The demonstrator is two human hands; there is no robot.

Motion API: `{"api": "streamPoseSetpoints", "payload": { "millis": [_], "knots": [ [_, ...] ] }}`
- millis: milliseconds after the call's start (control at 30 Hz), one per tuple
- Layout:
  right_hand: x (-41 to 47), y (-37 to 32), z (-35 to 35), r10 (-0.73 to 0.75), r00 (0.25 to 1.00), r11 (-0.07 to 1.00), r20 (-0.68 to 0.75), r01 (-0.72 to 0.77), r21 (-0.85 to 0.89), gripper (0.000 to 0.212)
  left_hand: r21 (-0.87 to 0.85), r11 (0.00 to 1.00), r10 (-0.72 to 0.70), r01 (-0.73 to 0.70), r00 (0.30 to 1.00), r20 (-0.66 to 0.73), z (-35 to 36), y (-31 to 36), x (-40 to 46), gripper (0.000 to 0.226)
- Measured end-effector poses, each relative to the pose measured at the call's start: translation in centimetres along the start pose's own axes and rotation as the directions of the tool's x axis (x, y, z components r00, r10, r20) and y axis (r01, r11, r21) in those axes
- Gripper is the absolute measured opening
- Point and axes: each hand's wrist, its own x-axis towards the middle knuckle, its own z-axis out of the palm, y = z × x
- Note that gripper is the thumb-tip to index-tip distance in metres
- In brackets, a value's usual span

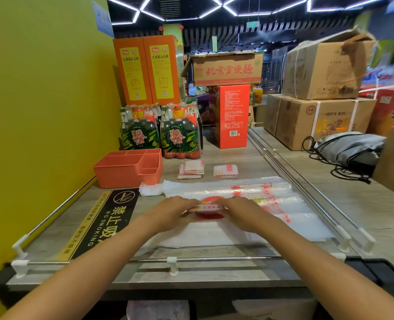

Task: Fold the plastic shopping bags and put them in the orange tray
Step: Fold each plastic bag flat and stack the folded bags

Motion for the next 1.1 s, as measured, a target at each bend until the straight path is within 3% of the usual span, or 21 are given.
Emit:
{"api": "streamPoseSetpoints", "payload": {
  "millis": [167,333,500,633,800,967,1100],
  "knots": [
    [-0.9,-0.2,-0.9,-0.01,1.0,0.999,-0.002,0.01,0.041,0.057,0.073,0.997,0.015,-0.008,0.994,-0.108,-0.5,1.1,0.4,0.038],
    [-0.6,0.9,-1.4,-0.034,0.999,0.998,-0.041,0.032,-0.055,0.039,0.082,0.996,0.05,-0.042,0.994,-0.102,-0.7,1.4,1.8,0.033],
    [0.7,3.2,-4.2,-0.034,0.995,0.992,-0.089,0.023,-0.121,0.033,0.05,0.997,0.059,-0.058,0.998,-0.006,-2.2,1.1,4.9,0.043],
    [4.4,7.0,-5.5,-0.015,0.991,0.985,-0.132,-0.008,-0.175,0.037,0.102,0.994,0.04,-0.037,0.999,-0.029,-3.5,0.0,10.6,0.04],
    [9.4,11.9,-5.6,0.03,0.983,0.994,-0.182,-0.048,-0.099,0.032,0.177,0.984,0.004,0.01,0.997,-0.074,-3.2,-2.0,17.8,0.022],
    [12.9,15.2,-4.9,0.079,0.971,0.991,-0.228,-0.101,-0.088,0.037,0.263,0.964,0.007,0.039,0.985,-0.171,-2.1,-4.2,22.9,0.018],
    [15.4,16.7,-4.0,0.106,0.973,0.992,-0.205,-0.119,-0.05,0.039,0.339,0.937,-0.025,0.083,0.985,-0.171,-0.8,-5.3,25.5,0.022]
  ]
}}
